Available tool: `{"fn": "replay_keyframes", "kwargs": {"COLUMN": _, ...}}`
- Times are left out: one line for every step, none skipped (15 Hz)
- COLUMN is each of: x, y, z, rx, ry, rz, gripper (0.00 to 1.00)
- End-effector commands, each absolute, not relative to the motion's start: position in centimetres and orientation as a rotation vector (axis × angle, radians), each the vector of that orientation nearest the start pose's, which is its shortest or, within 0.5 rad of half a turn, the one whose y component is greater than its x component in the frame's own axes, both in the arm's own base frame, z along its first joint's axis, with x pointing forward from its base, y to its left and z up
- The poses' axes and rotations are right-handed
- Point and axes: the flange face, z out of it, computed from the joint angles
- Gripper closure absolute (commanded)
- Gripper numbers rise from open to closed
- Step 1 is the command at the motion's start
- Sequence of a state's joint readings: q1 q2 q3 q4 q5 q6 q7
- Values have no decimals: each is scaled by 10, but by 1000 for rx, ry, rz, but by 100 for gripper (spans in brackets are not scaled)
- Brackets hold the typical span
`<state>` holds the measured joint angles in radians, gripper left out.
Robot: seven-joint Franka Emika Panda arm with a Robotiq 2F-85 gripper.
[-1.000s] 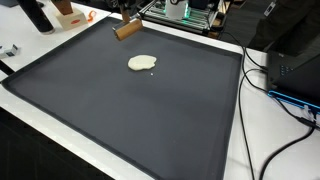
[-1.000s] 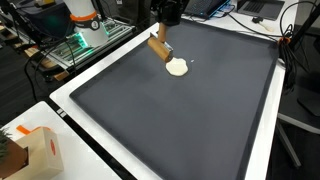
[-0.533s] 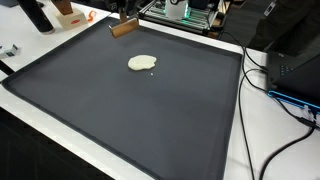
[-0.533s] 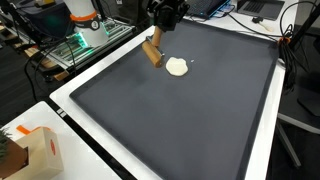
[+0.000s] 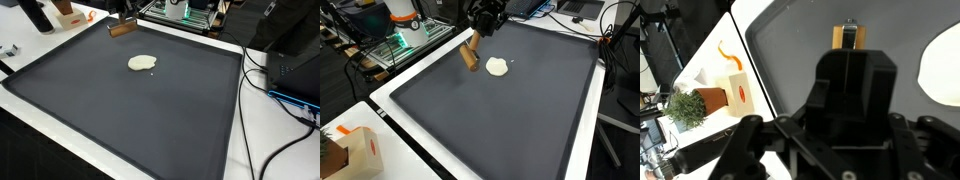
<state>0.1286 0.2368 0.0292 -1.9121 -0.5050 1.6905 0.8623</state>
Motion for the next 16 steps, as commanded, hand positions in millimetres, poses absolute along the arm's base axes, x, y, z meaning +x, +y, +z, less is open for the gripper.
{"fn": "replay_keyframes", "kwargs": {"x": 565, "y": 46, "z": 350, "rx": 2339, "ry": -665, "rz": -200, "gripper": 77}}
{"fn": "replay_keyframes", "kwargs": {"x": 566, "y": 47, "z": 348, "rx": 2321, "ry": -678, "rz": -193, "gripper": 77}}
{"fn": "replay_keyframes", "kwargs": {"x": 567, "y": 48, "z": 346, "rx": 2313, "ry": -685, "rz": -191, "gripper": 77}}
{"fn": "replay_keyframes", "kwargs": {"x": 569, "y": 50, "z": 344, "rx": 2306, "ry": -686, "rz": -187, "gripper": 77}}
{"fn": "replay_keyframes", "kwargs": {"x": 569, "y": 51, "z": 343, "rx": 2298, "ry": -688, "rz": -185, "gripper": 77}}
{"fn": "replay_keyframes", "kwargs": {"x": 571, "y": 53, "z": 342, "rx": 2296, "ry": -685, "rz": -182, "gripper": 77}}
{"fn": "replay_keyframes", "kwargs": {"x": 572, "y": 55, "z": 341, "rx": 2291, "ry": -685, "rz": -179, "gripper": 77}}
{"fn": "replay_keyframes", "kwargs": {"x": 573, "y": 57, "z": 340, "rx": 2287, "ry": -680, "rz": -175, "gripper": 77}}
{"fn": "replay_keyframes", "kwargs": {"x": 575, "y": 60, "z": 339, "rx": 2282, "ry": -675, "rz": -174, "gripper": 77}}
{"fn": "replay_keyframes", "kwargs": {"x": 576, "y": 62, "z": 338, "rx": 2282, "ry": -668, "rz": -174, "gripper": 77}}
{"fn": "replay_keyframes", "kwargs": {"x": 577, "y": 65, "z": 337, "rx": 2279, "ry": -660, "rz": -170, "gripper": 77}}
{"fn": "replay_keyframes", "kwargs": {"x": 578, "y": 68, "z": 336, "rx": 2276, "ry": -653, "rz": -167, "gripper": 77}}
{"fn": "replay_keyframes", "kwargs": {"x": 580, "y": 71, "z": 335, "rx": 2276, "ry": -645, "rz": -165, "gripper": 77}}
{"fn": "replay_keyframes", "kwargs": {"x": 581, "y": 74, "z": 333, "rx": 2276, "ry": -634, "rz": -164, "gripper": 77}}
{"fn": "replay_keyframes", "kwargs": {"x": 582, "y": 77, "z": 331, "rx": 2276, "ry": -627, "rz": -163, "gripper": 77}}
{"fn": "replay_keyframes", "kwargs": {"x": 583, "y": 80, "z": 329, "rx": 2277, "ry": -617, "rz": -164, "gripper": 77}}
